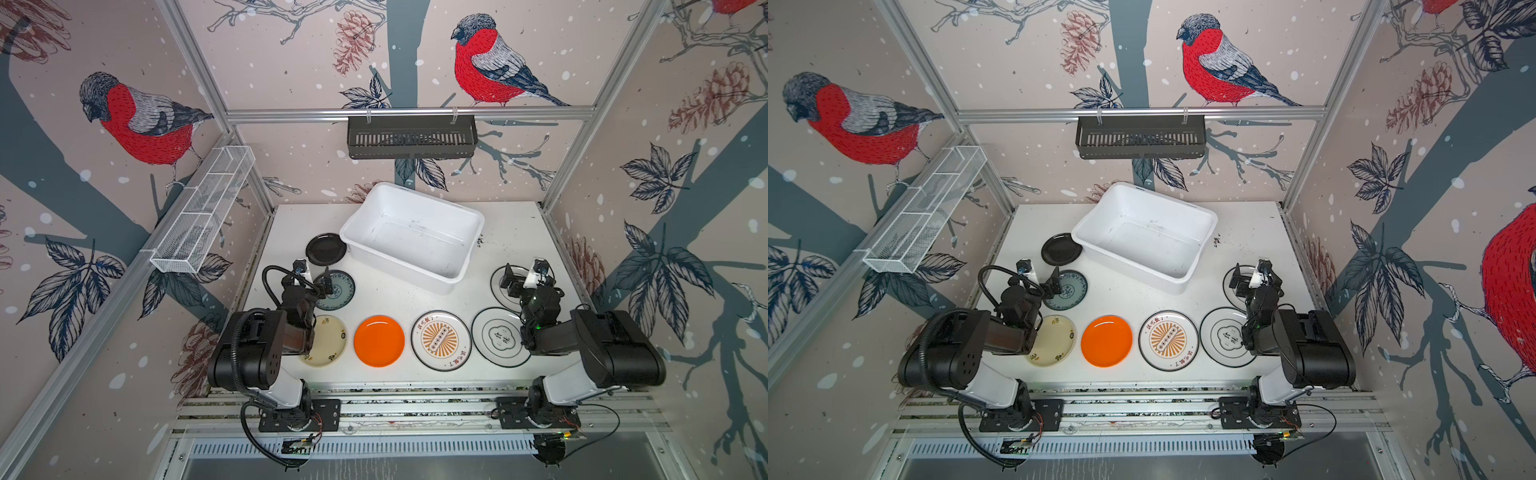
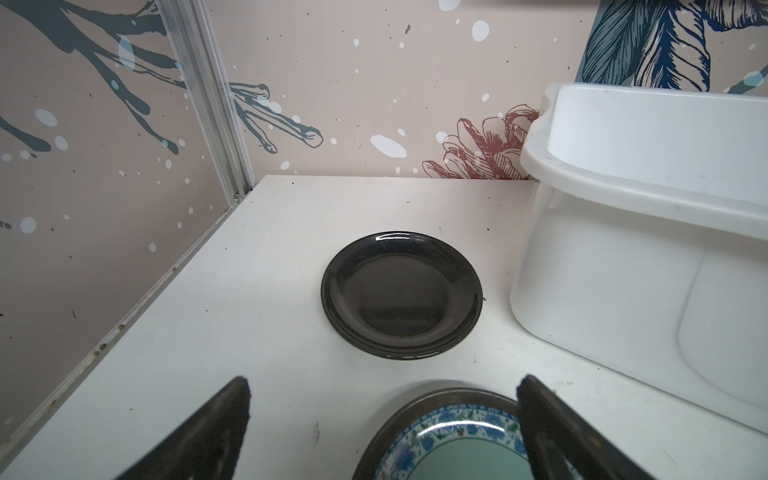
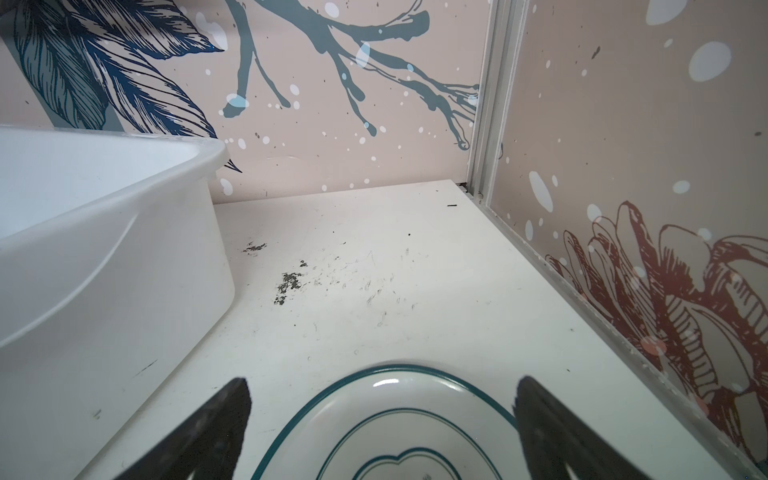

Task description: Place the plates into the plastic bin on the countertop

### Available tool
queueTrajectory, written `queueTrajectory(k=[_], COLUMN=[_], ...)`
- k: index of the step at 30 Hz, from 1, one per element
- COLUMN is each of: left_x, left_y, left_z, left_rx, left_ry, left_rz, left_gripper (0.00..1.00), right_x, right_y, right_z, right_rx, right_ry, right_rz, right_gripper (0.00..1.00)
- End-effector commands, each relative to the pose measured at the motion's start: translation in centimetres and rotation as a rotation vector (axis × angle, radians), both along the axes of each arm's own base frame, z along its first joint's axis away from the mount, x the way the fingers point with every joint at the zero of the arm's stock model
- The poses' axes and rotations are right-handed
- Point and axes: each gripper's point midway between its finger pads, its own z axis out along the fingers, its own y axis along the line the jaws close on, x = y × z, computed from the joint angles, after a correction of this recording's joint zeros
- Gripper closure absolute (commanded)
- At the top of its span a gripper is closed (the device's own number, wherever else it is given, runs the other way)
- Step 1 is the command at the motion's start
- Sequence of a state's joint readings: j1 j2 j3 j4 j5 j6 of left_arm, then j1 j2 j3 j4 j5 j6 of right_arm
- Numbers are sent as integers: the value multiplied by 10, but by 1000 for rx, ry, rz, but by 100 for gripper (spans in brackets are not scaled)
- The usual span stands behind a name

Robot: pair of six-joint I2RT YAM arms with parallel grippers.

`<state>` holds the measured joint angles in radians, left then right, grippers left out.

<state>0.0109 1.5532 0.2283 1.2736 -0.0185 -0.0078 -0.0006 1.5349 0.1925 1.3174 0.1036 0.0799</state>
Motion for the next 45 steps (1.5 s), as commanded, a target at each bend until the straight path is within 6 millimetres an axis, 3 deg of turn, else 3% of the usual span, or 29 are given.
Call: queueTrajectory(k=[1,38,45], left_x=[2,1,4], left_y=[-2,-2,-8], left_z=[8,8,20], left_rx=[6,6,15], left_ry=[-30,-31,-28], left_rz=[-15,-15,-50], left_gripper=[1,1,1], right_x=[1,1,1], right_y=[0,0,0], right_z=[4,5,4], right_rx=[-3,-2,-1], right_ry=[-17,-19,-16], right_rz=[-1,-2,1], right_gripper=[1,1,1])
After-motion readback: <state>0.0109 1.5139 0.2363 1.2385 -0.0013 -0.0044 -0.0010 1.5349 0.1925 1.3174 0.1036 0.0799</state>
